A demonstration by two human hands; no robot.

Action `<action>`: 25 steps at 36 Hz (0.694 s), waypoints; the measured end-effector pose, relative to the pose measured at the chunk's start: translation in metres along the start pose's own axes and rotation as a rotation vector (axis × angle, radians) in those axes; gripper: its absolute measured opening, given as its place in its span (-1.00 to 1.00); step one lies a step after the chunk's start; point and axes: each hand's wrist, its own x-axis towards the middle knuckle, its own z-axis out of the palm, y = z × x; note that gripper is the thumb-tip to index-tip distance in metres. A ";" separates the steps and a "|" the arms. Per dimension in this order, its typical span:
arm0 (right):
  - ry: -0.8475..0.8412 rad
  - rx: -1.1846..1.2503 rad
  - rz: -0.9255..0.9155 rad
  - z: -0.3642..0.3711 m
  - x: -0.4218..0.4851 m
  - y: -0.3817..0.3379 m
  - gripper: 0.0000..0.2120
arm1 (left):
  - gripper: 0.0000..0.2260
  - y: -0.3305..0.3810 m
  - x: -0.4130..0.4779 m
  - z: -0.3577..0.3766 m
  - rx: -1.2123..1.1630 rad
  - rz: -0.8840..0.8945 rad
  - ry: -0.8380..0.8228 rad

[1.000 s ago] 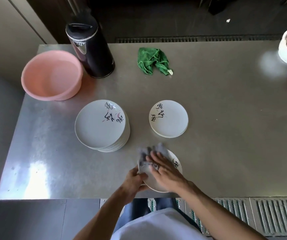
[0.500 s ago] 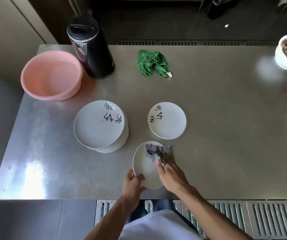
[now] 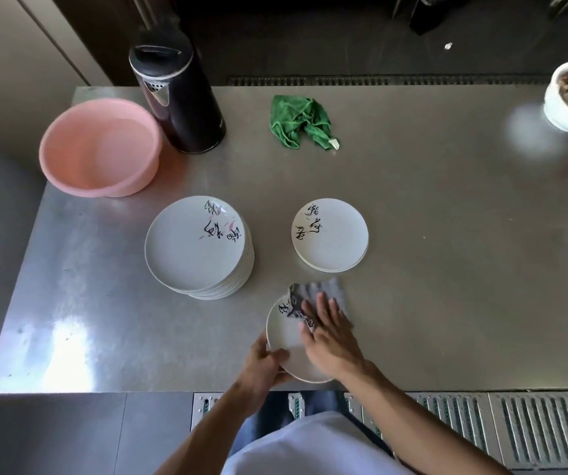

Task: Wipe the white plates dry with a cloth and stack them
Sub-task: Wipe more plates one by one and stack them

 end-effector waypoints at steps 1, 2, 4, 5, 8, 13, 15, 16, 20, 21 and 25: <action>-0.008 0.032 -0.040 0.004 -0.002 -0.004 -0.46 | -0.58 0.001 0.000 0.003 0.014 0.008 -0.019; -0.031 0.080 -0.117 0.008 -0.004 -0.009 -0.46 | -0.59 0.003 0.000 0.005 0.032 0.012 -0.033; -0.114 0.163 -0.284 0.011 -0.011 -0.016 -0.47 | -0.65 0.003 0.000 0.005 0.049 0.003 -0.033; -0.132 0.156 -0.324 0.010 -0.011 -0.015 -0.48 | -0.66 0.002 0.000 0.005 0.051 -0.003 -0.028; -0.024 0.022 -0.161 0.002 -0.003 -0.002 -0.50 | -0.61 0.003 -0.004 0.006 0.026 -0.012 -0.012; -0.084 0.094 -0.201 -0.005 -0.017 0.000 -0.48 | -0.66 0.009 -0.001 0.005 -0.009 -0.001 0.013; -0.160 0.116 -0.359 -0.011 -0.030 0.003 -0.37 | -0.72 0.015 0.000 0.000 -0.032 0.000 0.007; -0.150 0.092 -0.416 -0.015 -0.035 0.006 -0.27 | -0.68 0.019 0.001 -0.003 -0.042 0.002 -0.001; 0.024 -0.081 -0.595 -0.034 -0.043 0.012 -0.26 | -0.45 0.033 0.008 -0.004 -0.122 0.020 0.037; 0.129 -0.108 -0.634 -0.038 -0.043 0.011 -0.36 | -0.38 0.034 0.011 -0.002 -0.147 0.005 0.051; 0.289 -0.038 -0.654 -0.051 -0.037 0.007 -0.71 | -0.53 0.039 0.012 0.005 -0.132 0.039 -0.026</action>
